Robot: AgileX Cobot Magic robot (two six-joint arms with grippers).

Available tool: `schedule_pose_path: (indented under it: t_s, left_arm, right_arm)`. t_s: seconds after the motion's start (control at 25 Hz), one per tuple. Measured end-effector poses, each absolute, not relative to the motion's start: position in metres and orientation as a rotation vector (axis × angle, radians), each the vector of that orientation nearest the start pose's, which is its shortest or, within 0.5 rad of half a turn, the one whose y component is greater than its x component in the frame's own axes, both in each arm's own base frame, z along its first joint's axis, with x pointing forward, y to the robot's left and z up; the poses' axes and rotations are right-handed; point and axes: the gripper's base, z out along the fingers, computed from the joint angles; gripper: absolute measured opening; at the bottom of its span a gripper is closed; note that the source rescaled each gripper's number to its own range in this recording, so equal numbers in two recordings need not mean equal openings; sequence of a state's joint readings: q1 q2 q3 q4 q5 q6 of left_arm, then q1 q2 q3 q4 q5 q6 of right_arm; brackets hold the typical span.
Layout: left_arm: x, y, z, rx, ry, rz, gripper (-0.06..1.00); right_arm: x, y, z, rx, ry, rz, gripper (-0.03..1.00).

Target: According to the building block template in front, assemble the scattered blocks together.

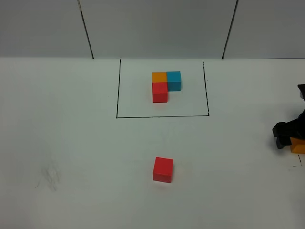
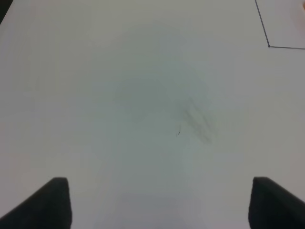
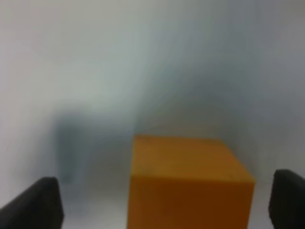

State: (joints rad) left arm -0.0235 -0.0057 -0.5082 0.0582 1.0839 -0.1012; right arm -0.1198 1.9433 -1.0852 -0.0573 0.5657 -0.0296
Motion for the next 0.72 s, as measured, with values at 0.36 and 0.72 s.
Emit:
schedule_pose_path:
  t_s: [0.36,0.72]
  left_arm:
    - [-0.008,0.005,0.278,-0.083,2.050,-0.008,0.67]
    - [-0.008,0.005,0.278,-0.082,2.050,-0.007,0.67]
  right_arm:
    - [0.354,-0.045,0.126,0.051,2.885,-0.079,0.28]
    - [0.352,-0.023,0.208,0.046,2.765,-0.071,0.28]
